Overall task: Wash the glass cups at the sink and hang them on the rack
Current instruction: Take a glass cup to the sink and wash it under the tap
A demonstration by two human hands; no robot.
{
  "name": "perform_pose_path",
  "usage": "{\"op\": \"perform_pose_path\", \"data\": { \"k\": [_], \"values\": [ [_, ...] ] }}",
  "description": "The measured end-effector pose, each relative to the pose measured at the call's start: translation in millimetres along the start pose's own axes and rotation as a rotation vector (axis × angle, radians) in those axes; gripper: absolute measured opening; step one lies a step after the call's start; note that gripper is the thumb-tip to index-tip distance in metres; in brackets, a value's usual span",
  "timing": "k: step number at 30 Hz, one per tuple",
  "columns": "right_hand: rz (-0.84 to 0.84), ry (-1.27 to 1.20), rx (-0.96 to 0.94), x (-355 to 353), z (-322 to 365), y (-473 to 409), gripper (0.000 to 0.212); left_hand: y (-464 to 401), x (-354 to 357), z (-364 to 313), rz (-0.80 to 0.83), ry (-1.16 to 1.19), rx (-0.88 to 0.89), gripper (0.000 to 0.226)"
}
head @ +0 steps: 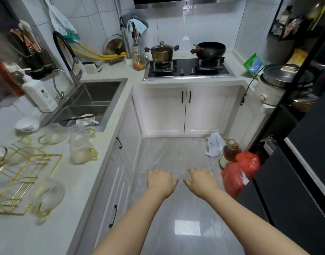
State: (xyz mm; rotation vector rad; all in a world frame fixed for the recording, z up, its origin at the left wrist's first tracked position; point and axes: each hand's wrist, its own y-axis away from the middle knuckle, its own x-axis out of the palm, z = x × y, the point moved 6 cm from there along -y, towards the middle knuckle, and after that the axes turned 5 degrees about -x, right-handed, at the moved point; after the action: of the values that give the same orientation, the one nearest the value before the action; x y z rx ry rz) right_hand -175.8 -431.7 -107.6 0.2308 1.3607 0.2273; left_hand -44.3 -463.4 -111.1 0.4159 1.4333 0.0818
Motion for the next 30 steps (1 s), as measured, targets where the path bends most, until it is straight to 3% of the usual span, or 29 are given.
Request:
{"op": "perform_pose_path", "data": {
  "k": [7,20,30],
  "values": [
    [0.017,0.002,-0.045,-18,-18,-61,0.049,-54,-16,-5,-0.005,0.001,-0.030,0.049],
    [0.158,0.082,-0.235,-37,-85,-167,0.050,-142,-22,-45,0.087,0.127,-0.250,0.051],
    [0.215,0.104,-0.309,-39,-89,-229,0.050,-188,-26,-42,0.144,0.165,-0.305,0.052]
  ]
}}
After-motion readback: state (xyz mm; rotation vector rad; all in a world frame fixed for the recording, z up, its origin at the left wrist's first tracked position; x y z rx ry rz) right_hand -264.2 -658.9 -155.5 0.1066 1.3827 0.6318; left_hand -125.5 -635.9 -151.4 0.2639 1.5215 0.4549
